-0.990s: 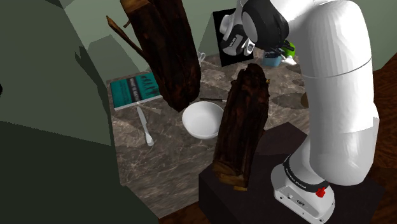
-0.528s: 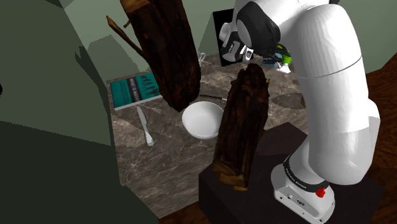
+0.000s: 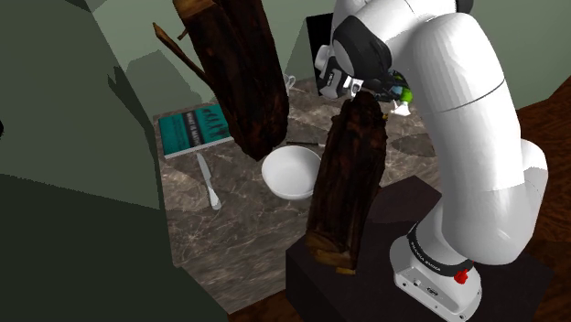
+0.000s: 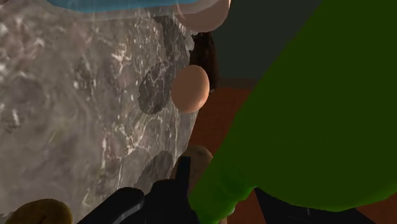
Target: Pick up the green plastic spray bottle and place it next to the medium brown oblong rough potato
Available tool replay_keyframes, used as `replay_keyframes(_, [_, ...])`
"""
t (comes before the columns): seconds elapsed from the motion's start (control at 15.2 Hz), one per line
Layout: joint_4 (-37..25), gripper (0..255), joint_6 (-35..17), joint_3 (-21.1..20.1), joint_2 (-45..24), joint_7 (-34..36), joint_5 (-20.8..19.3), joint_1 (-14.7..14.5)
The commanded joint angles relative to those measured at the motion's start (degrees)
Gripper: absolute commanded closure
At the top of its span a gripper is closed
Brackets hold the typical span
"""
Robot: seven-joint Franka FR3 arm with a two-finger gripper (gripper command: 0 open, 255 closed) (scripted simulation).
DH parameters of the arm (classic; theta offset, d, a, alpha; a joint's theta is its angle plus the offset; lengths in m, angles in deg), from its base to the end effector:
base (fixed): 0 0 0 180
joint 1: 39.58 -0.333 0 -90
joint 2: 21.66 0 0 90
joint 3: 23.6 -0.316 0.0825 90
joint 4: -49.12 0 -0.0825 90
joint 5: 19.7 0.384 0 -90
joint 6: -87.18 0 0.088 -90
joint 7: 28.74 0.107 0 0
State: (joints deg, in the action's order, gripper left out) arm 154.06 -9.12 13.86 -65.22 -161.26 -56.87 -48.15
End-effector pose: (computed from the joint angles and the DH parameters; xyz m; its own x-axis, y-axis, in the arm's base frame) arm 0.4787 -0.3135 0.1987 -0.5556 0.8310 -0.0289 0.2397 0.1268 -0.9625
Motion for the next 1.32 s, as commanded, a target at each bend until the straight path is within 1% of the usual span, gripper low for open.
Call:
replay_keyframes(0.0, [-0.19,255,-0.67,-0.65,-1.26,0.5,0.57,0.34])
replay_keyframes(0.59, [-2.2,255,-3.08,-2.72,-6.63,2.6,2.4,2.24])
replay_keyframes(1.12, [-2.2,255,-3.05,-2.79,-6.6,2.63,2.35,2.3])
replay_keyframes(1.19, [-2.22,0,-3.02,-2.81,-6.61,2.66,2.38,2.27])
replay_keyframes(1.25, [-2.24,0,-3.0,-2.81,-6.61,2.64,2.38,2.27])
